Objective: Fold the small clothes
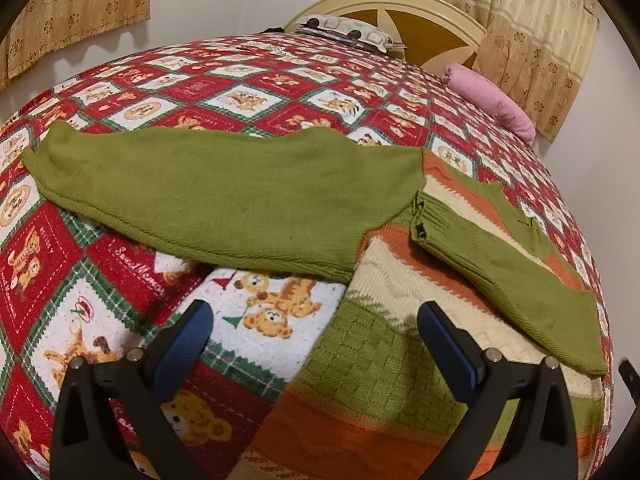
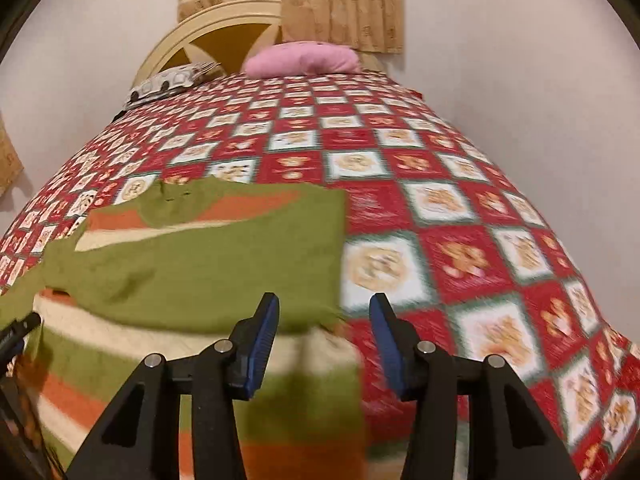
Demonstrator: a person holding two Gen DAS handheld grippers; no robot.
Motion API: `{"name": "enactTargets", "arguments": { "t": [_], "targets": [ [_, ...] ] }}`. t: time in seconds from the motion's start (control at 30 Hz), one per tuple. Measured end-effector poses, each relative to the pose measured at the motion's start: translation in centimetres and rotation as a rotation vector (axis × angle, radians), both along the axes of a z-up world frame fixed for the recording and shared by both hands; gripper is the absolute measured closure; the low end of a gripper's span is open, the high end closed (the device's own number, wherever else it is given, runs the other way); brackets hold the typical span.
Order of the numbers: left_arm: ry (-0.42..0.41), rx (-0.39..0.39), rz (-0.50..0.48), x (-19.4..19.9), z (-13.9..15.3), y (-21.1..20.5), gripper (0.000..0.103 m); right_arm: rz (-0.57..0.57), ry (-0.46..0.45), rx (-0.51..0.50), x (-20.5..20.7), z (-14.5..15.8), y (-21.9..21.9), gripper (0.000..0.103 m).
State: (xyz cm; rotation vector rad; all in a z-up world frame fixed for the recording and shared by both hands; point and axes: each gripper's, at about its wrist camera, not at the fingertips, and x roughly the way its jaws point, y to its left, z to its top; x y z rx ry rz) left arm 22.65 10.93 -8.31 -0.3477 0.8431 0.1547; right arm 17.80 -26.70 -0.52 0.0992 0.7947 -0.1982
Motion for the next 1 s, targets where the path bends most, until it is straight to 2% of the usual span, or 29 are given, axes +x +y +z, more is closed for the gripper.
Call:
{"name": "enactTargets", "arguments": {
  "t": [0.17,0.2,0.27,0.33,0.37,0.5,0.6,0.63,0.7,0.73,0.77,0.87,0.93,1.0],
  "targets": [
    [0.0,-0.014,-0.007,0.0,0.0,0.1,0.0,0.033,0.106,-0.077,3.5,-4.9,2.2,0.054],
    [0.0,-0.022,-0.018,-0.1,0.0,0.2,0.0,0.034,0.087,-0.099,3.1,-4.7,2.5,0.053],
    [0.012,-0.032,-0.045,-0.3,0.2,0.5,0.0,0.041,0.072,-0.113,2.8,-4.3,2.8,0.043],
    [0.025,-0.018,-0.049,-0.6,0.7,1.1,0.0,0.048,0.014,-0.105,1.9,-4.0,2.7,0.041],
    [0.02,-0.004,-0.032,-1.0,1.2,1.8,0.0,0.052,-0.013,-0.092,1.5,-3.7,2.6,0.041],
    [-0.096,0.067,0.148,-3.0,4.6,7.7,0.0,0.031,-0.099,-0.024,0.3,-2.9,1.5,0.04],
    [-0.099,0.088,0.298,-2.9,5.7,13.5,0.0,0.001,-0.088,0.016,0.7,-3.2,0.6,0.039],
    [-0.089,0.08,0.342,-2.7,5.6,15.2,0.001,-0.004,-0.08,0.028,0.8,-3.3,0.4,0.039],
    [-0.091,0.026,0.42,-2.3,5.0,19.1,0.01,-0.017,-0.061,0.054,1.1,-3.7,-0.1,0.039],
    [-0.076,-0.013,0.457,-2.0,4.4,20.9,0.02,-0.024,-0.055,0.067,1.1,-3.9,-0.3,0.039],
    [-0.059,-0.056,0.48,-1.7,3.8,22.3,0.027,-0.029,-0.051,0.079,1.1,-4.0,-0.5,0.039],
    [-0.012,-0.162,0.515,-0.5,1.4,24.9,0.036,-0.051,-0.037,0.109,1.1,-4.4,-1.1,0.039],
    [0.017,-0.202,0.522,0.1,0.1,25.7,0.04,-0.063,-0.027,0.126,1.2,-4.6,-1.5,0.039],
    [-0.027,-0.194,0.524,0.3,-0.5,25.8,0.04,-0.072,-0.018,0.139,1.3,-4.8,-1.8,0.039]
  ]
}}
